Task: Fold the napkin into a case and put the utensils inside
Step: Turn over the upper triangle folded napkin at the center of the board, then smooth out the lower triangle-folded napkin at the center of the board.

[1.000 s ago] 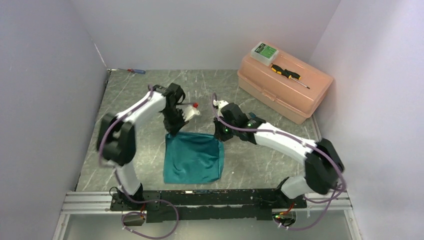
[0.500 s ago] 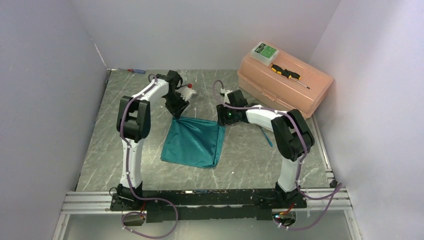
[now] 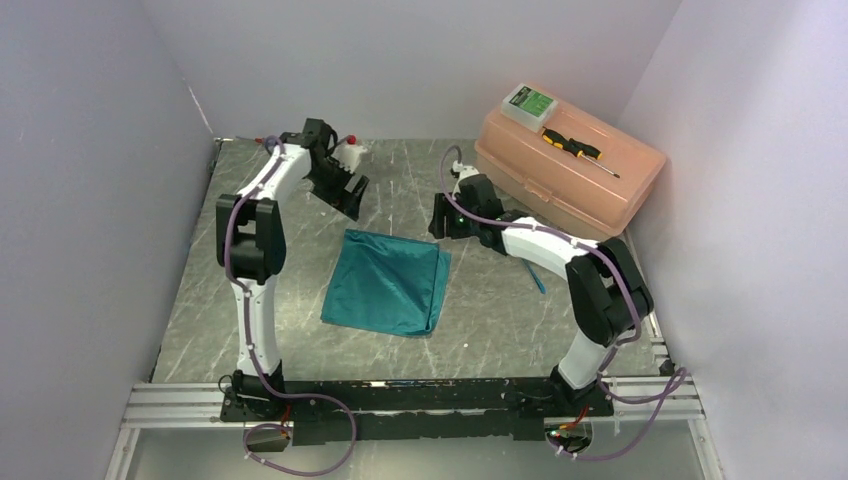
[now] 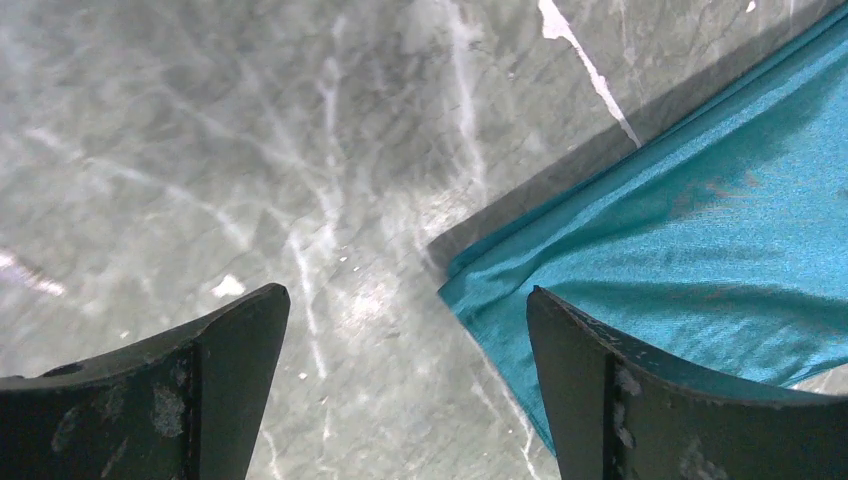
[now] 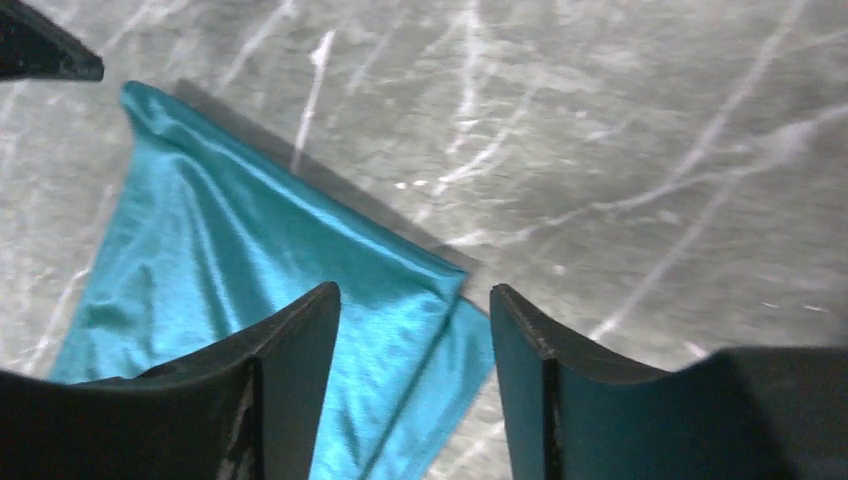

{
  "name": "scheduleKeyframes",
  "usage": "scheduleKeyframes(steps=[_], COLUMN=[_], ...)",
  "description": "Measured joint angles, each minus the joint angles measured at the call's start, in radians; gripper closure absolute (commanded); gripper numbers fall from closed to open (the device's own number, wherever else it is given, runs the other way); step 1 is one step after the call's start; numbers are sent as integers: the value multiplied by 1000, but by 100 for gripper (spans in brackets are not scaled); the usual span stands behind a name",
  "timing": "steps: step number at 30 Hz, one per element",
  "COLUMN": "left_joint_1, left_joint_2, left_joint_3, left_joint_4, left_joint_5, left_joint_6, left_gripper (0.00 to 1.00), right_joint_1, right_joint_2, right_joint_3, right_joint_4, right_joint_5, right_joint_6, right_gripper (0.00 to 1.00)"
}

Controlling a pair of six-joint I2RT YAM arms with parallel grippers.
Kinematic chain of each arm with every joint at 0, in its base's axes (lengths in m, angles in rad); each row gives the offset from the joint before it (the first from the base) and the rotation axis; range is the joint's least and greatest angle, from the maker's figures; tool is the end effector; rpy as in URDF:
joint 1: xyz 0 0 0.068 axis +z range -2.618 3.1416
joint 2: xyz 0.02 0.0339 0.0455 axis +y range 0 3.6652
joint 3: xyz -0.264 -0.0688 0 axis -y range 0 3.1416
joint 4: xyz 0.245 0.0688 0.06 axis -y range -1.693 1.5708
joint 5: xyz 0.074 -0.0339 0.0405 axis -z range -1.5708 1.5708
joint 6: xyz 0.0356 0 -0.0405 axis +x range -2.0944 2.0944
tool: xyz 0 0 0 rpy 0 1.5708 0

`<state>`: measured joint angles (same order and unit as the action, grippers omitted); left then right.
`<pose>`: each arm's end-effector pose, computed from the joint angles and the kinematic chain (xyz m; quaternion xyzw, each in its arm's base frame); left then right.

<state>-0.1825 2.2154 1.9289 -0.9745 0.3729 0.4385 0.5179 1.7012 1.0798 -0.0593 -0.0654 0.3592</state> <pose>0.4532 -0.0968 0.2108 0.3239 0.9157 -0.1623 0.1737 0.3234 0.1870 0.2125 -0.0855 0.8982 0.2094 0.3770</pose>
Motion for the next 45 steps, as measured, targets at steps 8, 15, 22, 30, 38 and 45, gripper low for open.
scheduleKeyframes(steps=[8, 15, 22, 30, 38, 45], left_joint_1=[69, 95, 93, 87, 42, 5], left_joint_2=[-85, -108, -108, -108, -108, -111], left_joint_3=[-11, -104, -215, -277, -330, -336], left_joint_4=[20, 48, 73, 124, 160, 175], left_joint_5=[32, 37, 38, 33, 18, 6], left_joint_6=[-15, -6, -3, 6, 12, 13], left_gripper=[15, 25, 29, 30, 29, 28], right_joint_1=[38, 35, 35, 35, 35, 35], right_joint_2=[108, 158, 182, 186, 142, 66], right_joint_3=[0, 2, 4, 4, -13, -57], right_joint_4=[46, 43, 47, 58, 58, 57], right_joint_5=[-45, -48, -49, -47, -20, 3], right_joint_6=[95, 119, 132, 146, 138, 134], right_gripper=[46, 49, 62, 88, 100, 100])
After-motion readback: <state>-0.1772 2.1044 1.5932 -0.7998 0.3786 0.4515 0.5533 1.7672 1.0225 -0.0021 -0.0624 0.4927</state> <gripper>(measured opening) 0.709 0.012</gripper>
